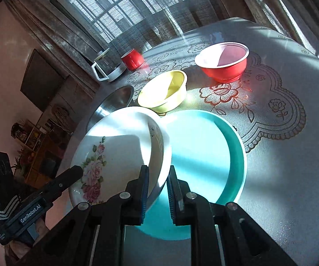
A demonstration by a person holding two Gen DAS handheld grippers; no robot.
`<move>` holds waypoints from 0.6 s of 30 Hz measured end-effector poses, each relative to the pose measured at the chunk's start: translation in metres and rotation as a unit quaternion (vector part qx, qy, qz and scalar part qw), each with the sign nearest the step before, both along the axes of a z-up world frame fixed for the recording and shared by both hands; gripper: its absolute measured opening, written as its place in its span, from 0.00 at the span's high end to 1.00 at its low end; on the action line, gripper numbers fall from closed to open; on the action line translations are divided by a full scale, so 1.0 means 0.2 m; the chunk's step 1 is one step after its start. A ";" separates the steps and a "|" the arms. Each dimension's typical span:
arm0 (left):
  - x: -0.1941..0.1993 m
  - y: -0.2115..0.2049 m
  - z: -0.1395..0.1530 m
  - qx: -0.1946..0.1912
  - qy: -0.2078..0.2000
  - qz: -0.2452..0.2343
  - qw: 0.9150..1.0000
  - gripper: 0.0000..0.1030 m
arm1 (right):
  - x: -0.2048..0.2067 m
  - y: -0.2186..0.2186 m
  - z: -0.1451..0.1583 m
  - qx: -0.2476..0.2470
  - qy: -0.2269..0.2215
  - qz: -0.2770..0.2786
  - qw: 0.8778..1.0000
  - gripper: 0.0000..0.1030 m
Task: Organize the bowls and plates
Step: 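Lower the rose plate onto the teal plate with the right tool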
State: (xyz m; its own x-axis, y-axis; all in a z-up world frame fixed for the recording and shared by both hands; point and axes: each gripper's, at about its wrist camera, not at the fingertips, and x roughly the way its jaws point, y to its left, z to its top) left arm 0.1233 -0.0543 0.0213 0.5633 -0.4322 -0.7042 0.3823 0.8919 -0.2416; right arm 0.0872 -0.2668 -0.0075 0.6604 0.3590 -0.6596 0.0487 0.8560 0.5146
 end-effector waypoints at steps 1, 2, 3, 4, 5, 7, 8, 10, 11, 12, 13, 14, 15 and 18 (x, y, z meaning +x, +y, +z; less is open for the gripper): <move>0.01 -0.03 -0.02 0.005 0.003 -0.005 1.000 0.83 | -0.01 -0.02 -0.01 0.000 0.003 -0.006 1.000 0.83; 0.02 -0.06 -0.03 0.010 0.006 -0.010 1.000 0.83 | -0.01 -0.04 -0.02 0.000 0.005 -0.012 1.000 0.83; 0.03 -0.08 -0.05 0.014 0.008 -0.013 1.000 0.83 | -0.01 -0.06 -0.03 -0.002 0.007 -0.017 1.000 0.83; 0.04 -0.11 -0.06 0.019 0.011 -0.017 1.000 0.83 | -0.02 -0.08 -0.04 -0.003 0.008 -0.021 1.000 0.83; 0.05 -0.13 -0.07 0.024 0.013 -0.020 0.999 0.83 | -0.03 -0.10 -0.05 -0.004 0.010 -0.024 1.000 0.83; 0.06 -0.16 -0.09 0.033 0.017 -0.025 0.999 0.83 | -0.03 -0.13 -0.07 -0.003 0.015 -0.029 0.999 0.83; 0.07 -0.17 -0.10 0.036 0.019 -0.027 0.999 0.83 | -0.02 -0.14 -0.08 -0.003 0.017 -0.031 0.999 0.83; 0.09 -0.19 -0.11 0.042 0.024 -0.028 0.998 0.83 | -0.02 -0.15 -0.10 -0.003 0.022 -0.033 0.999 0.83; 0.10 -0.19 -0.12 0.045 0.028 -0.027 0.998 0.83 | -0.02 -0.15 -0.11 -0.002 0.025 -0.033 0.999 0.83; 0.11 -0.19 -0.13 0.047 0.032 -0.026 0.998 0.83 | -0.02 -0.15 -0.12 -0.001 0.028 -0.033 0.999 0.83; 0.12 -0.19 -0.14 0.049 0.035 -0.026 0.998 0.83 | -0.01 -0.14 -0.13 0.000 0.032 -0.033 0.999 0.83; 0.13 -0.20 -0.14 0.052 0.037 -0.027 0.998 0.83 | -0.01 -0.14 -0.15 0.000 0.036 -0.034 0.999 0.83; 0.13 -0.20 -0.15 0.058 0.039 -0.026 0.997 0.83 | 0.00 -0.14 -0.16 0.001 0.038 -0.035 0.999 0.83; 0.14 -0.21 -0.17 0.066 0.046 -0.027 0.996 0.83 | 0.00 -0.14 -0.18 0.000 0.046 -0.037 0.998 0.83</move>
